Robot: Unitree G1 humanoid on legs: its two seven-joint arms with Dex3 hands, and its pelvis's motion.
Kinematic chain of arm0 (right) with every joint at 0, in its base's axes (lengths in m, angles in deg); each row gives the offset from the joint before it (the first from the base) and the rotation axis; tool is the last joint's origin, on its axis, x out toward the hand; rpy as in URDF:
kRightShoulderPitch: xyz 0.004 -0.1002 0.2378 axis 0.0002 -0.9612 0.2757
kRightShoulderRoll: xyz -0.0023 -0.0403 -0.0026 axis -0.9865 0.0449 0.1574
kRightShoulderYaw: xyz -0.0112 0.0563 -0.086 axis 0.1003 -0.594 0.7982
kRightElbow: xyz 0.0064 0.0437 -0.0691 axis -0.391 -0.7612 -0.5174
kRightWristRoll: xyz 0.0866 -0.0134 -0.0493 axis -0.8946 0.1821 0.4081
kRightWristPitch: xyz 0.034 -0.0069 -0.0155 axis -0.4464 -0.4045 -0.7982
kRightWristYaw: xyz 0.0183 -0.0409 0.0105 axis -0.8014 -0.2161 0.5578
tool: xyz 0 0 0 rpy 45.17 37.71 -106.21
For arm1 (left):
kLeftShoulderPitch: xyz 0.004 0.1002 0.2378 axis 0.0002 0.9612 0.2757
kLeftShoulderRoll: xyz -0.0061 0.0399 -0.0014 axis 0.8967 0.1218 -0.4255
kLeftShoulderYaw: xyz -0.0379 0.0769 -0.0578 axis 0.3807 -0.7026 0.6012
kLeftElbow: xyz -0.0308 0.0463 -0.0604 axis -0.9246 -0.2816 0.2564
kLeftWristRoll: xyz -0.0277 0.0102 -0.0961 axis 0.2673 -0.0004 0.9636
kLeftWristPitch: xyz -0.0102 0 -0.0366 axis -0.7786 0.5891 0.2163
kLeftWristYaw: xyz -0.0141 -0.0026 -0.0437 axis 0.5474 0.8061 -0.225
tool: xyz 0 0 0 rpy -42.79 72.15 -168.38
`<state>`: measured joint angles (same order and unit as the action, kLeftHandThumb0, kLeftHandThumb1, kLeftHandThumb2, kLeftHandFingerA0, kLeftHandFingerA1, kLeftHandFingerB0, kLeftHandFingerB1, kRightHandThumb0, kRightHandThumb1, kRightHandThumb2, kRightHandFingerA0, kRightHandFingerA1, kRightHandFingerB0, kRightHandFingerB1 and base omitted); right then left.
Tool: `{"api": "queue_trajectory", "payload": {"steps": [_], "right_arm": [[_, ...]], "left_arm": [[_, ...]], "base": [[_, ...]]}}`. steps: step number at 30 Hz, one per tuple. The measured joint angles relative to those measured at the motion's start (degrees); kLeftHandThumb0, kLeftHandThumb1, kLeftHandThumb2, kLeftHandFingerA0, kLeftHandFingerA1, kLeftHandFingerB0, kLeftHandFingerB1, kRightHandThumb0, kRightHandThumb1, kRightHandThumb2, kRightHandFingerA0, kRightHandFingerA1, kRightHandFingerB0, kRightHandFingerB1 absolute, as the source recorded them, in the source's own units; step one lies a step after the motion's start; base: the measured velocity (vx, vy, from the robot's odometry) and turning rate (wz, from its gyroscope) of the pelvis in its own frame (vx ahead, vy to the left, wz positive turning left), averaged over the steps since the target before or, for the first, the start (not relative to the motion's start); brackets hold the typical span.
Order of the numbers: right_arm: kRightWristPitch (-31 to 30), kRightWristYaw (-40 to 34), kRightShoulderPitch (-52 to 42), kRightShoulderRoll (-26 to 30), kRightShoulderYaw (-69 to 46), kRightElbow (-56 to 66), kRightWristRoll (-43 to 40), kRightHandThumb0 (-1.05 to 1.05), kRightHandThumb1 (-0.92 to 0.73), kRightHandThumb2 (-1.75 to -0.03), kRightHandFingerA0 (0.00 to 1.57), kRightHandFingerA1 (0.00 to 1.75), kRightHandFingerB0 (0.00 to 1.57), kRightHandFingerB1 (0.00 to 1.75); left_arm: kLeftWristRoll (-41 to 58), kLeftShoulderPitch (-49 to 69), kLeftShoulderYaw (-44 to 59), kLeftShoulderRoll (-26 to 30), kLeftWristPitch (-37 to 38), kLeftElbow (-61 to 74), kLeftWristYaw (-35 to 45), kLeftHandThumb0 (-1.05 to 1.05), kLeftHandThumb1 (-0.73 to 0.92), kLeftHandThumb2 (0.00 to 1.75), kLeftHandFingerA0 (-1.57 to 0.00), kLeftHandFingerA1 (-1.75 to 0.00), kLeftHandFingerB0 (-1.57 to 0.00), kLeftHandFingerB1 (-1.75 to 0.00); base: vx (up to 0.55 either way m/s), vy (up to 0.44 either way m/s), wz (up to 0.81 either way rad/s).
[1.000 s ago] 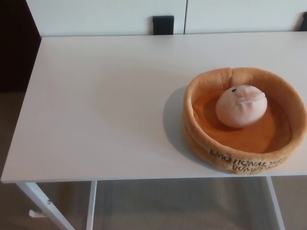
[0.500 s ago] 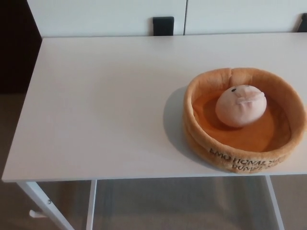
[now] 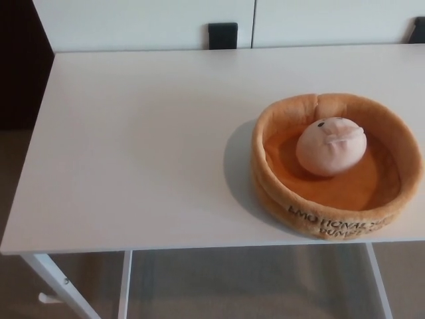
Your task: The robot walks towards a table in front, picks a dumpling toy with left hand and puts it in an orange round plate
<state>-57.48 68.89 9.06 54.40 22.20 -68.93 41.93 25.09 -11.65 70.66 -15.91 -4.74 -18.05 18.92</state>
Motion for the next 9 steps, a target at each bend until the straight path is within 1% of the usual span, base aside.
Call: {"api": "queue_trajectory", "payload": {"steps": [1, 2, 3, 4, 5, 6, 9], "right_arm": [[0.0, 0.1, 0.1, 0.1, -0.2, 0.1, 0.0, -0.42, -0.59, -0.58, 0.69, 0.64, 0.47, 0.42], [0.1, 0.2, 0.2, 0.2, -0.4, 0.1, -0.1, -0.43, -0.59, -0.58, 0.7, 0.66, 0.48, 0.42], [0.1, 0.3, 0.2, 0.2, -0.5, 0.2, -0.1, -0.43, -0.59, -0.58, 0.7, 0.66, 0.48, 0.42], [0.2, 0.3, 0.3, 0.3, -0.6, 0.2, -0.1, -0.42, -0.58, -0.57, 0.69, 0.69, 0.48, 0.42], [0.3, 0.4, 0.4, 0.3, -0.6, 0.3, -0.1, -0.42, -0.58, -0.57, 0.69, 0.69, 0.48, 0.42], [0.3, 0.5, 0.5, 0.4, -0.7, 0.3, -0.1, -0.41, -0.58, -0.57, 0.68, 0.66, 0.48, 0.43], [0.4, 0.7, 1.0, 0.6, -1.0, 0.3, -0.2, -0.4, -0.58, -0.57, 0.66, 0.65, 0.48, 0.43]], "left_arm": [[-0.1, -1.0, -0.6, -0.2, 0.8, -2.2, -1.3, -0.49, 0.47, 0.79, -0.5, -0.61, -0.25, -0.46], [-0.1, -1.7, -1.0, -0.2, 1.4, -3.8, -2.2, -0.45, 0.57, 0.57, -0.53, -0.56, -0.28, -0.33], [-0.1, -2.3, -1.3, -0.3, 1.9, -5.0, -3.0, -0.45, 0.57, 0.57, -0.53, -0.56, -0.28, -0.33], [-0.1, -2.8, -1.7, -0.3, 2.7, -6.3, -4.0, -0.44, 0.63, 0.59, -0.55, -0.53, -0.26, -0.32], [-0.1, -3.4, -1.9, -0.3, 3.5, -7.6, -4.9, -0.44, 0.63, 0.59, -0.55, -0.53, -0.26, -0.32], [0.0, -4.0, -2.1, -0.3, 4.4, -8.9, -5.9, -0.48, 0.64, 0.59, -0.52, -0.53, -0.27, -0.33], [0.1, -5.0, -2.6, -0.3, 6.5, -10.8, -7.8, -0.49, 0.68, 0.6, -0.5, -0.56, -0.28, -0.35]], "base": [[0.0, 0.0, 0.0], [0.0, 0.0, 0.0], [0.0, 0.0, 0.0], [0.0, 0.0, 0.0], [0.0, 0.0, 0.0], [0.0, 0.0, 0.0], [0.0, 0.0, 0.0]]}}
